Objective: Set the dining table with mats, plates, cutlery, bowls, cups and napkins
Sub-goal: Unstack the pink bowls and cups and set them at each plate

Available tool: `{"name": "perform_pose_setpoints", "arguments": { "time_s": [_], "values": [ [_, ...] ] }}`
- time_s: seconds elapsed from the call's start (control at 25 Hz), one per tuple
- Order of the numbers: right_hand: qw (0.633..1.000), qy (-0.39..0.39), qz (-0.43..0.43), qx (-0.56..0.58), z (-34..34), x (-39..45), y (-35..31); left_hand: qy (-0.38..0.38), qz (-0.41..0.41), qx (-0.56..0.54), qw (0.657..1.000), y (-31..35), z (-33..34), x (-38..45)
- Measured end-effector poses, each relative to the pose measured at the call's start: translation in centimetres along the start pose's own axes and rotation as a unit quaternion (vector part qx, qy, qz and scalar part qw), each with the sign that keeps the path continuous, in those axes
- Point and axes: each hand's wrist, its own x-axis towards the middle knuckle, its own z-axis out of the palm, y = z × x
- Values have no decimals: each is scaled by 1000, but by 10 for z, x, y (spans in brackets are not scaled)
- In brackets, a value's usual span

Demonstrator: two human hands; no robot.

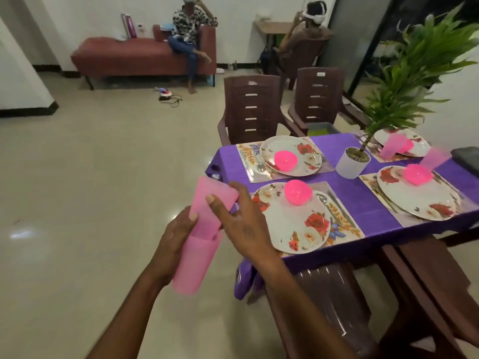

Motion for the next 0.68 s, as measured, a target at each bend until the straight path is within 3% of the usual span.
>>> {"name": "perform_pose_setpoints", "arguments": {
  "time_s": [0.12, 0.28, 0.48, 0.68],
  "values": [
    [998, 58, 27, 25, -5, 46, 1, -56, 0, -15, 998, -7, -7, 69],
    [972, 200, 58, 106, -7, 110, 15, -121, 18, 12, 992, -6, -20, 168],
    [892, 379, 117, 216, -24, 162, 19, -178, 25, 30, 983, 8, -34, 260],
    [806, 544, 152, 175, -62, 201, 63, -228, 30, 51, 972, 19, -23, 336]
  ]
}}
